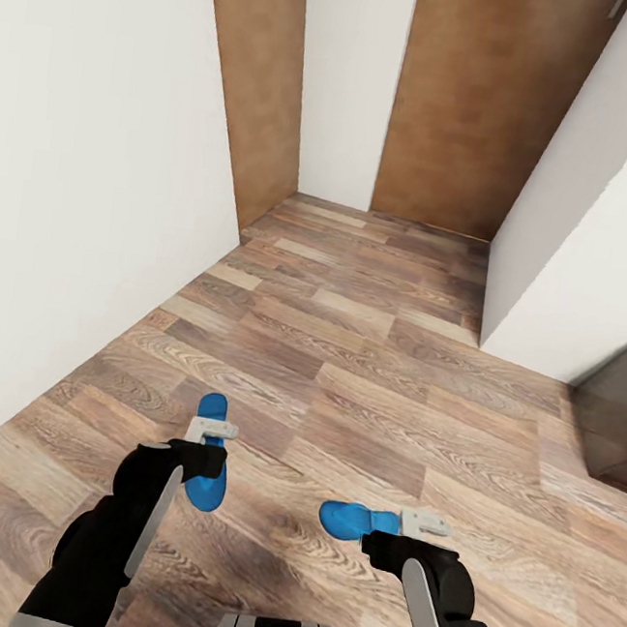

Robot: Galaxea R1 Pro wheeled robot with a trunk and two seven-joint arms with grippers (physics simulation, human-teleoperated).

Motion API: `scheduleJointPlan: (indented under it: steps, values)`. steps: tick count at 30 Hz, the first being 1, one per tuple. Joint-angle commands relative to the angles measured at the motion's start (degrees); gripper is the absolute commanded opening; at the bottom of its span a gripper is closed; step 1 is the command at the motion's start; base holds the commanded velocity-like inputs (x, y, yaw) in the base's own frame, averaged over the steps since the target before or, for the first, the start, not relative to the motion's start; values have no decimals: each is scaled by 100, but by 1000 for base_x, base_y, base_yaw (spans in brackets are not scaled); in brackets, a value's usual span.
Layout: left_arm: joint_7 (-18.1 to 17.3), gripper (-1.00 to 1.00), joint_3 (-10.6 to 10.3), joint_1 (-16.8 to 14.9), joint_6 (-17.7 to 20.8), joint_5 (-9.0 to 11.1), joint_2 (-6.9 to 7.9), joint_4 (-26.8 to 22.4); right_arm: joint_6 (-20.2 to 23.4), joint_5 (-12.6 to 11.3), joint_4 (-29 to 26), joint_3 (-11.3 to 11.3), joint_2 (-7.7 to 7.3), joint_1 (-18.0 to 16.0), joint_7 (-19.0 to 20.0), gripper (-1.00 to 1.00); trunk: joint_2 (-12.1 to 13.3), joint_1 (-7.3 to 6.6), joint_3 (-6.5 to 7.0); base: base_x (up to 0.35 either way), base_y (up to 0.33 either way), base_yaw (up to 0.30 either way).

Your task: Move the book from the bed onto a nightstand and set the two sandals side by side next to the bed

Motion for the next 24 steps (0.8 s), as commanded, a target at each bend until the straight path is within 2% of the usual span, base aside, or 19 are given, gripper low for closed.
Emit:
scheduleJointPlan:
  steps: [1, 8, 24]
  values:
    - [-6, -100, -3, -1, 25, -28, 1, -9, 14, -58, -6, 4, 0, -4, -59, 100, -2, -1, -4, 0, 6, -284]
    - [-9, -100, -10, -1, 25, -22, -4, -4, 14, -58, -15, 4, 0, -4, -59, 100, -2, -1, -4, 0, 200, -284]
    - [-18, -100, -12, -1, 25, -21, -7, -3, 14, -58, -19, -4, 0, -4, -56, 100, -2, -1, -4, 0, 283, -284]
